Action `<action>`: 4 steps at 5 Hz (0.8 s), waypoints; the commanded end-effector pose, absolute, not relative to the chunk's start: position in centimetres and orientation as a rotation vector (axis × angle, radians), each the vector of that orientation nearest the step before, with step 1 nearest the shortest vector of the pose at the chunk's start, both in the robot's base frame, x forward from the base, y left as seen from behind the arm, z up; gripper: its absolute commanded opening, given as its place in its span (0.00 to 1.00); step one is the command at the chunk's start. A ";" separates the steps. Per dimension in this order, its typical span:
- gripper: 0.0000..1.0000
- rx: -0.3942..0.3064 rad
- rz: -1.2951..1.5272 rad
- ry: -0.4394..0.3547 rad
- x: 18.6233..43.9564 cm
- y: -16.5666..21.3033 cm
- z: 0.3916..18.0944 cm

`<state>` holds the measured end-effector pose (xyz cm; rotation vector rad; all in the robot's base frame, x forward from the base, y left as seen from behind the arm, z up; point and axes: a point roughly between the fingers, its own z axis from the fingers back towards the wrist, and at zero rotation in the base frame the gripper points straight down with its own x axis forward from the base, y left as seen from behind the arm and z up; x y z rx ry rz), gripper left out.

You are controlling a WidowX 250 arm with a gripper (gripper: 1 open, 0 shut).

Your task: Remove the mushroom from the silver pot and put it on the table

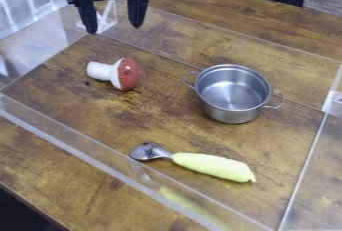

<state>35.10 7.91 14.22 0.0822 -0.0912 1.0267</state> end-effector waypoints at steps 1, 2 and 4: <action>1.00 0.066 1.046 -0.180 34.2 7.3 16.7; 1.00 0.072 1.012 -0.194 33.9 6.4 16.1; 1.00 0.085 0.948 -0.232 33.7 5.9 15.4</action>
